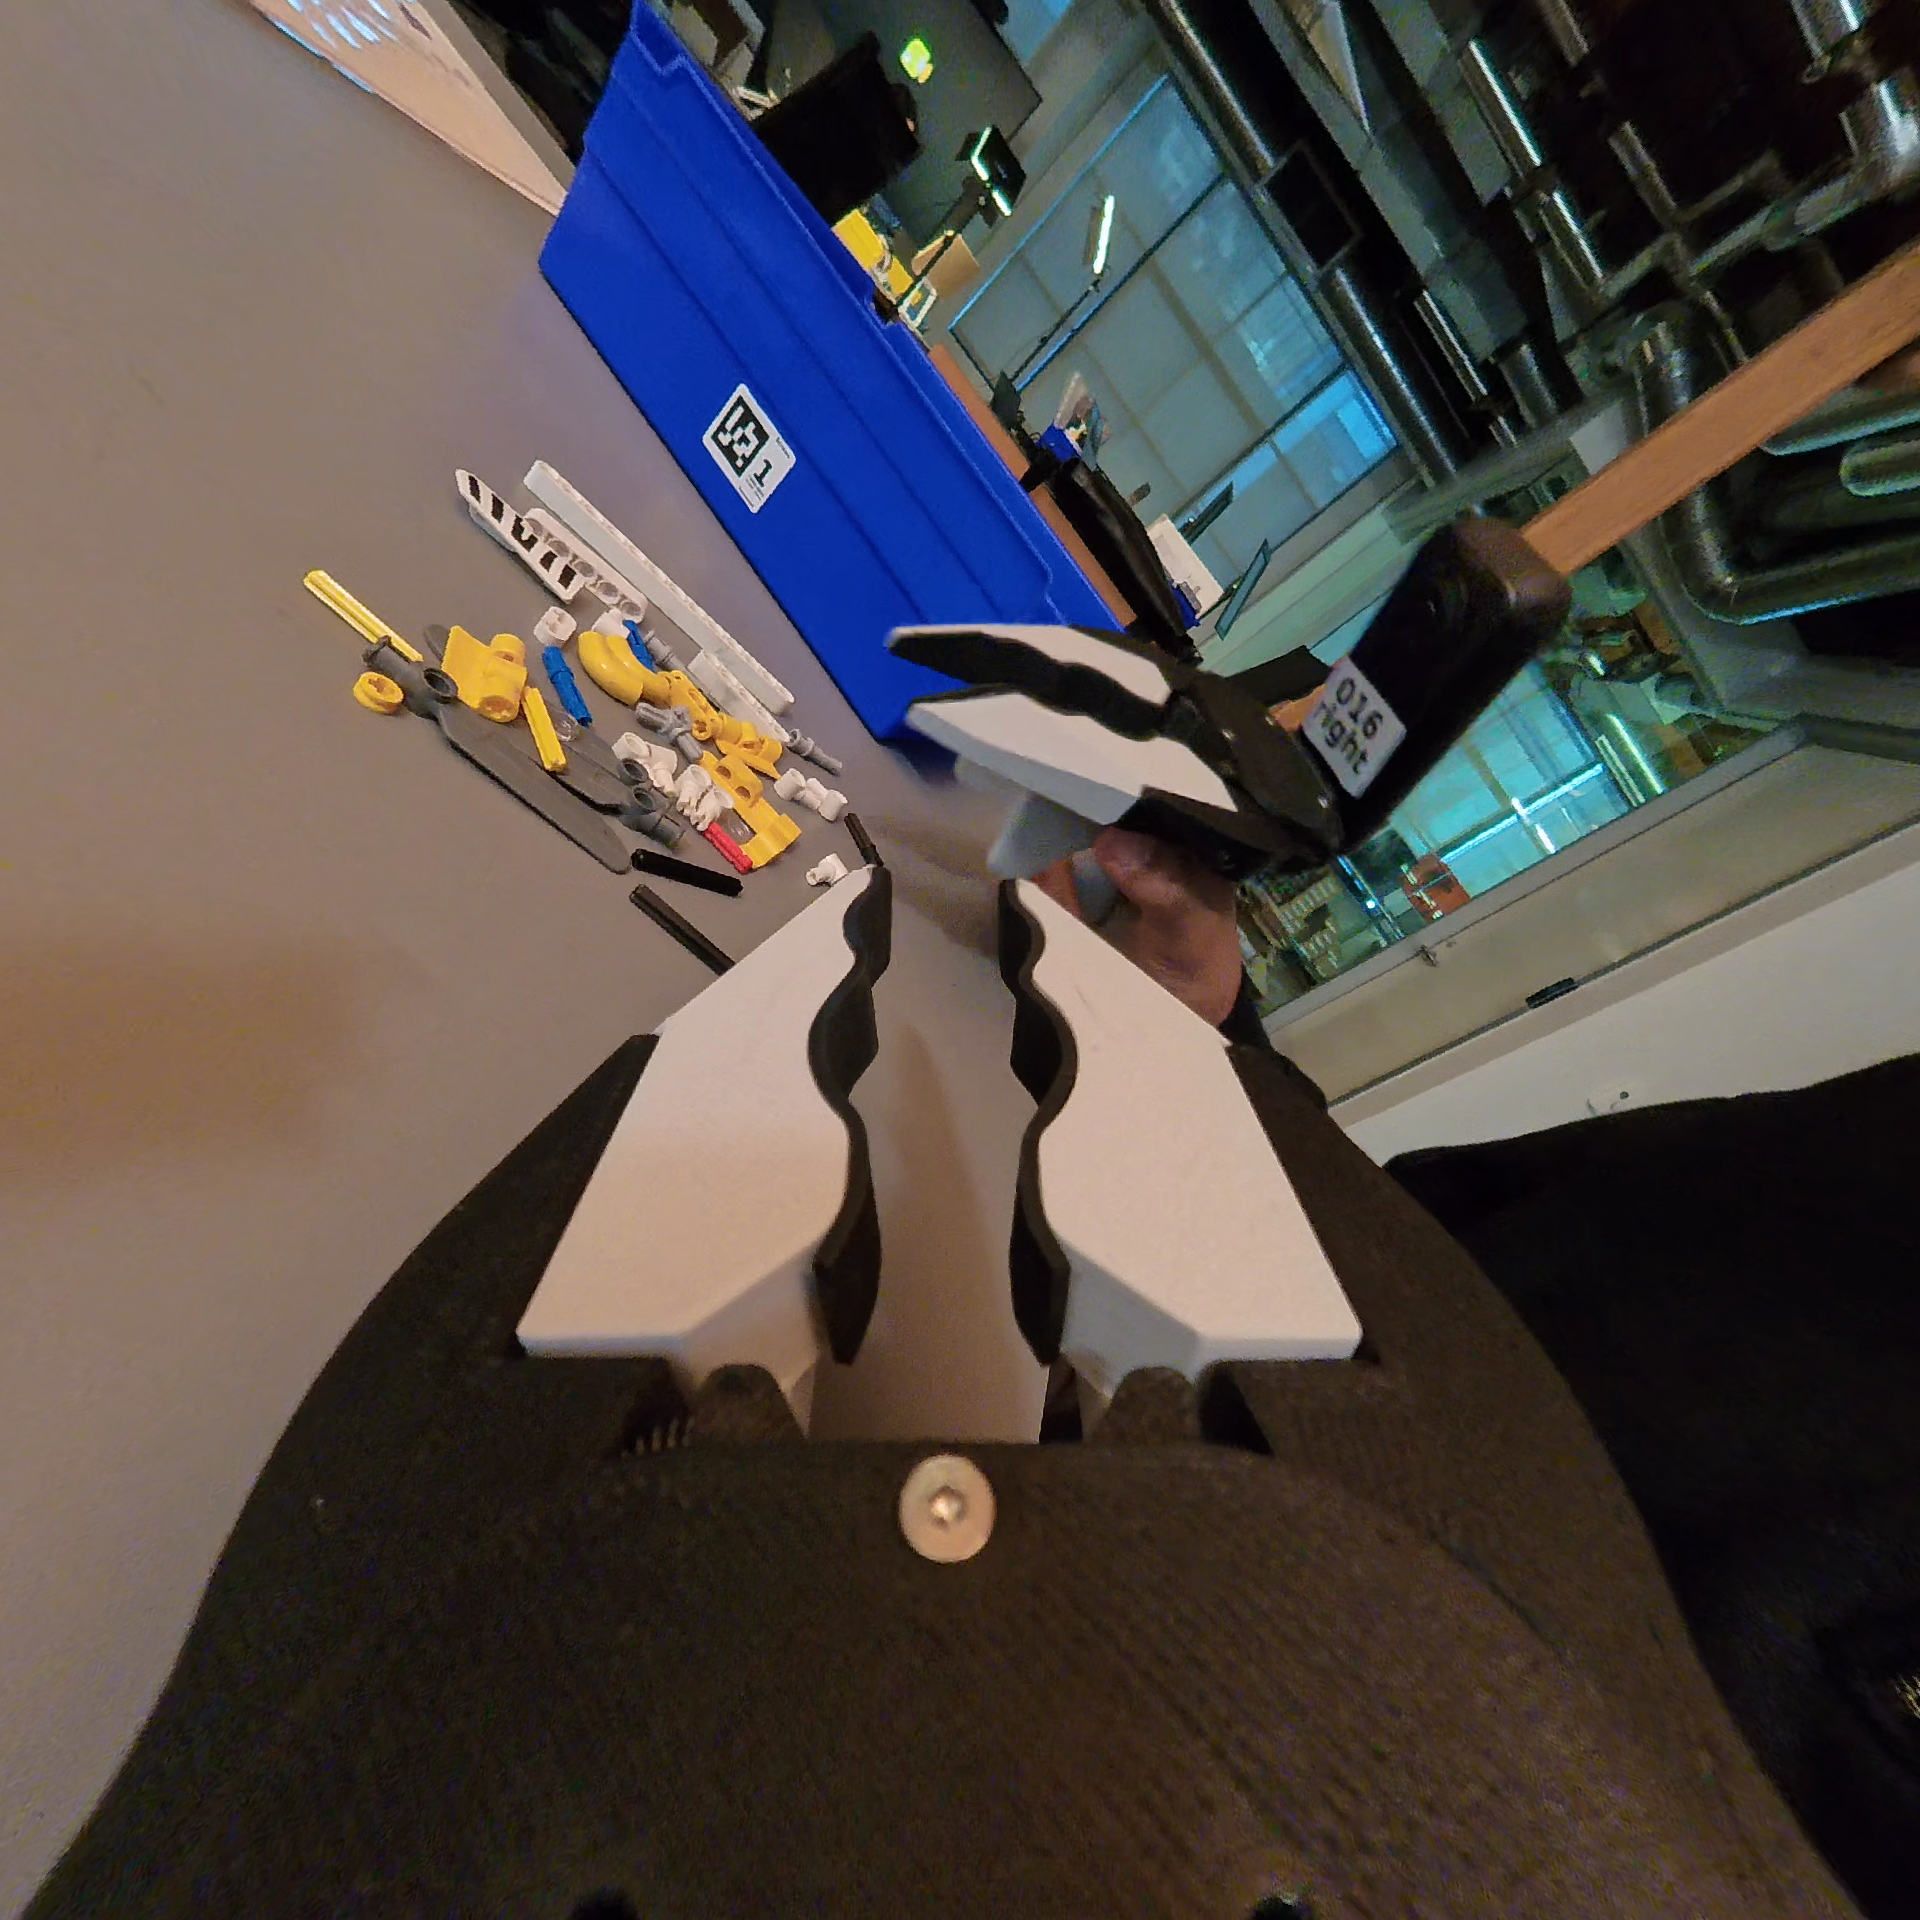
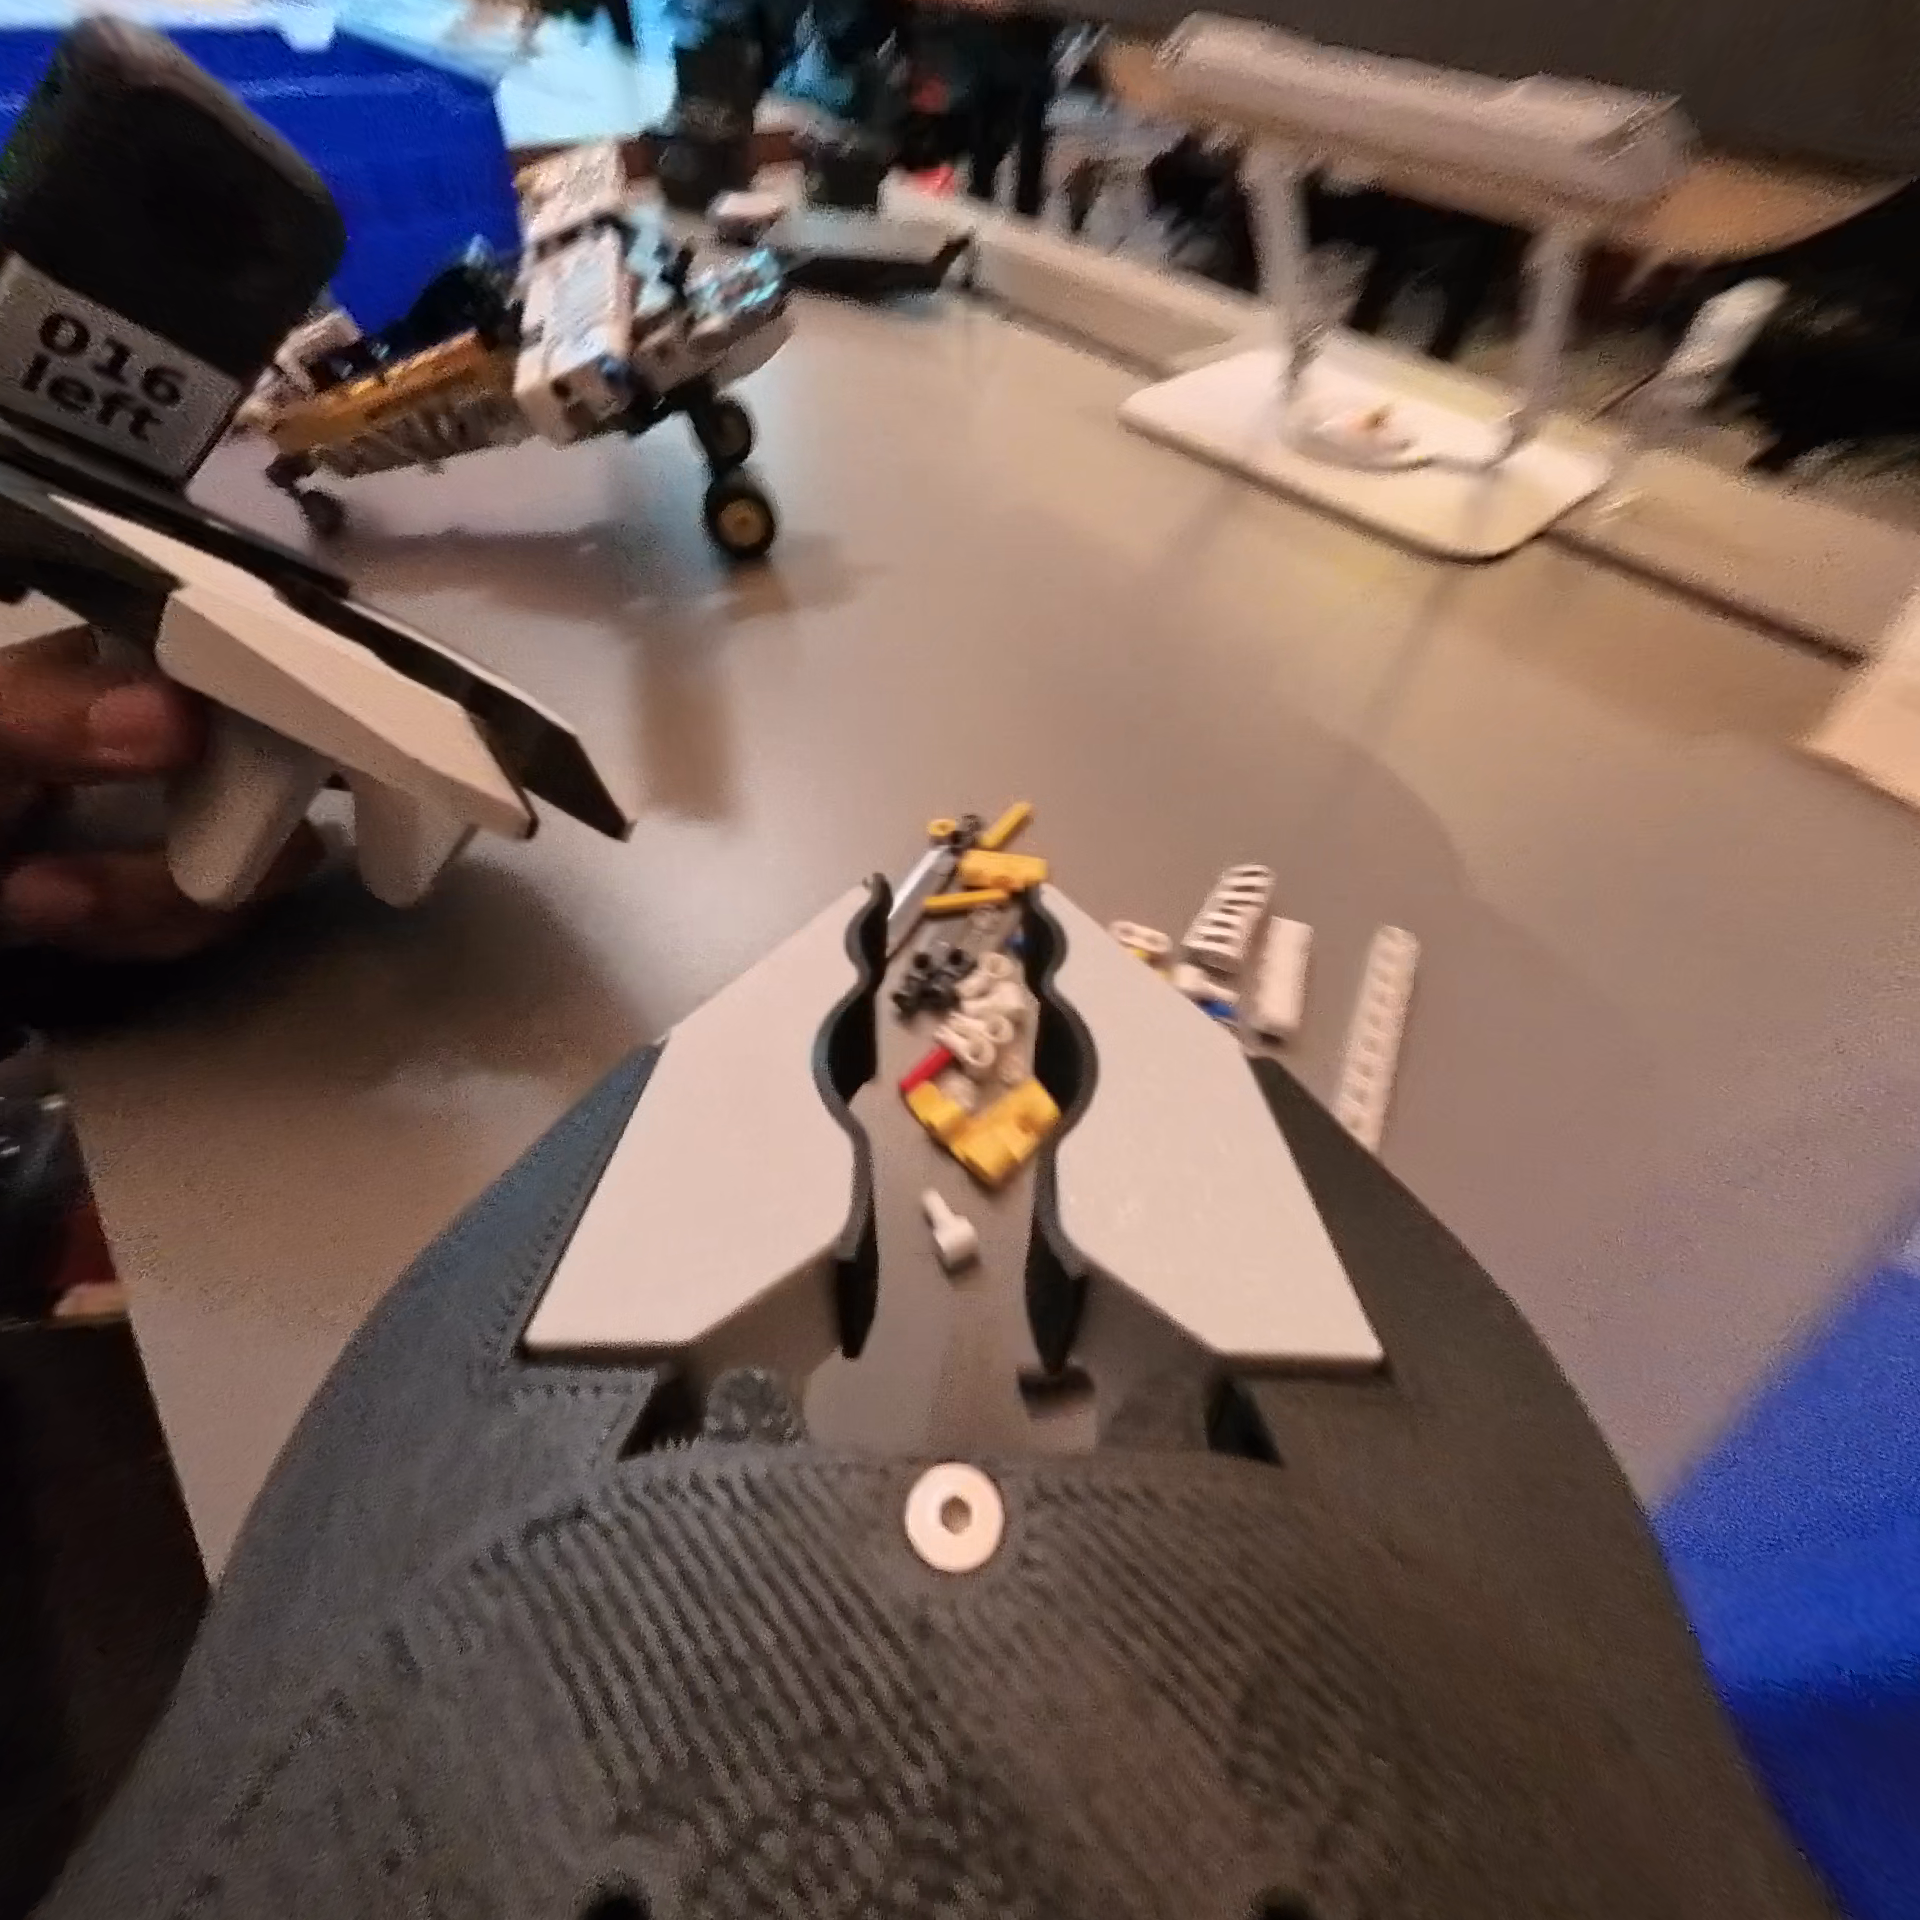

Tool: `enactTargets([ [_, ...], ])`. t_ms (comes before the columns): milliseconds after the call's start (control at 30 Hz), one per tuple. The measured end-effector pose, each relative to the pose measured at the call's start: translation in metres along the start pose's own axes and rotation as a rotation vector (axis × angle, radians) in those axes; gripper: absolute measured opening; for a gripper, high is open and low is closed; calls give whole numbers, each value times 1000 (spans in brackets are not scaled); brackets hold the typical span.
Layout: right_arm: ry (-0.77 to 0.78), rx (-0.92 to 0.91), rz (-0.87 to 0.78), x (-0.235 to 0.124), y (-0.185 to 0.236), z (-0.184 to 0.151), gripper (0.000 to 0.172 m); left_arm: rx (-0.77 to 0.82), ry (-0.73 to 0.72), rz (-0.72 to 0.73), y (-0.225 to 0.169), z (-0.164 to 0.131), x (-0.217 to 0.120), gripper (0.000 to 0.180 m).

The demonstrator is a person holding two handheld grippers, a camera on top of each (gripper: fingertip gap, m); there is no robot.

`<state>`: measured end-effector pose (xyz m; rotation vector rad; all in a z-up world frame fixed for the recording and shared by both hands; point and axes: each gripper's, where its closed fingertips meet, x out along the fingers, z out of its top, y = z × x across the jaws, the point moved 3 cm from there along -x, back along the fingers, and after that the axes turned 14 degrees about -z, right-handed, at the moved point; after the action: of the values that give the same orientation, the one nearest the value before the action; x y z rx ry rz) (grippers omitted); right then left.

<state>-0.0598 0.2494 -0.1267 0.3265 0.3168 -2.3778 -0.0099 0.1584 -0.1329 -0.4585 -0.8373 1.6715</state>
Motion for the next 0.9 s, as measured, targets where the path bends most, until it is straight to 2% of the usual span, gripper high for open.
enactTargets([
  [100, 173, -20, 78, 39, 13, -5, 33, 4, -14, -13, -2, 1, -1, 17],
  [267, 341, -112, -12, 78, 4, -14, 34, 12, -36, -38, -5, 4, -3, 17],
  [367, 374, -66, 3, 84, 8, -16, 32, 16, -57, -52, -7, 5, -6, 17],
  [567, 373, -50, 1, 84, 6, -17, 11, 19, -90, -72, -9, 8, -9, 18],
  [667, 338, -30, -7, 82, 2, -11, 20, 18, -92, -75, -9, 8, -9, 18],
  [800, 385, 11, 10, 82, 2, -20, 35, 17, -92, -76, -9, 8, -9, 18],
  [867, 412, 21, 25, 84, 4, -26, 34, 17, -92, -76, -9, 8, -9, 18],
  [900, 405, 21, 23, 84, 4, -25, 24, 16, -91, -76, -9, 8, -9, 18],
])
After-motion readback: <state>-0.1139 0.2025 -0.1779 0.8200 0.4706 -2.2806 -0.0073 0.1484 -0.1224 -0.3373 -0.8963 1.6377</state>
